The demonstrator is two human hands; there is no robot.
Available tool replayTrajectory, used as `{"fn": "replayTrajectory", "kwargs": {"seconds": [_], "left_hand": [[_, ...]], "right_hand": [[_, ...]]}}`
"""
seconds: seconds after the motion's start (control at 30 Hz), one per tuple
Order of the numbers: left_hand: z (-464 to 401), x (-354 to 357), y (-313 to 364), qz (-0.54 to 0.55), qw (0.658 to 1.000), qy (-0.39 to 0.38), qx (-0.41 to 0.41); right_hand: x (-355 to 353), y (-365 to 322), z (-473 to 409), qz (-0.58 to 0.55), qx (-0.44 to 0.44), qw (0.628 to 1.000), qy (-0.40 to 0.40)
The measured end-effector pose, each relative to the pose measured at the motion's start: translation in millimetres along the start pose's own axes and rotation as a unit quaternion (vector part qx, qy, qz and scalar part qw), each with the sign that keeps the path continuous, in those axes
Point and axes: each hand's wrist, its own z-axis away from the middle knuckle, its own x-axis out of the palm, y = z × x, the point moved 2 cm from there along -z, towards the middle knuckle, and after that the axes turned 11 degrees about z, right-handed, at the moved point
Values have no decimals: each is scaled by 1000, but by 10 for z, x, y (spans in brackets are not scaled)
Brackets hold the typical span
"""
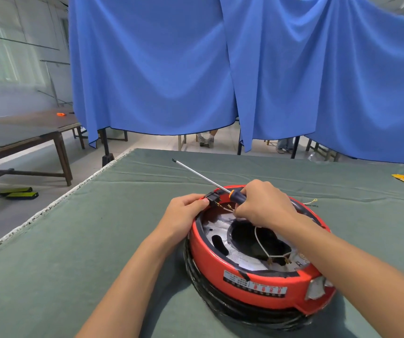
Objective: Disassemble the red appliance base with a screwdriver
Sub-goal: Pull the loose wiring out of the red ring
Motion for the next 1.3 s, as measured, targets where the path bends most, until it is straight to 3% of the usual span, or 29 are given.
{"fn": "replayTrajectory", "kwargs": {"seconds": [0.1, 0.2, 0.4, 0.53, 0.63, 0.73, 0.83, 1.0, 1.17, 1.3], "left_hand": [[-6, -12, 5, -14, 1000, 2, 3], [9, -7, 30, -26, 1000, 2, 3], [42, 20, 68, -21, 1000, 19, 6], [62, 28, 84, -40, 998, 39, -1], [57, 17, 118, -149, 985, 86, 16], [99, 66, 263, -324, 931, 130, 103], [182, 307, 413, -380, 900, 87, 194], [66, 841, 319, -457, 880, -93, 94], [-49, 932, 169, -430, 895, -95, 69], [-10, 856, 194, -409, 900, -39, 142]], "right_hand": [[-19, 12, -1, -23, 0, 1000, 3], [-140, 57, -12, -143, 15, 989, 40], [-522, 301, -44, -376, 37, 920, 102], [-512, 496, -37, -467, 102, 876, 64], [-366, 575, 18, -466, 121, 876, 15], [-250, 571, 47, -478, 121, 870, -19], [-245, 541, 37, -473, 110, 873, -30], [-177, 517, 87, -527, 116, 842, 2], [-151, 532, 152, -579, 97, 807, 61], [-226, 571, 161, -648, 88, 749, 111]]}}
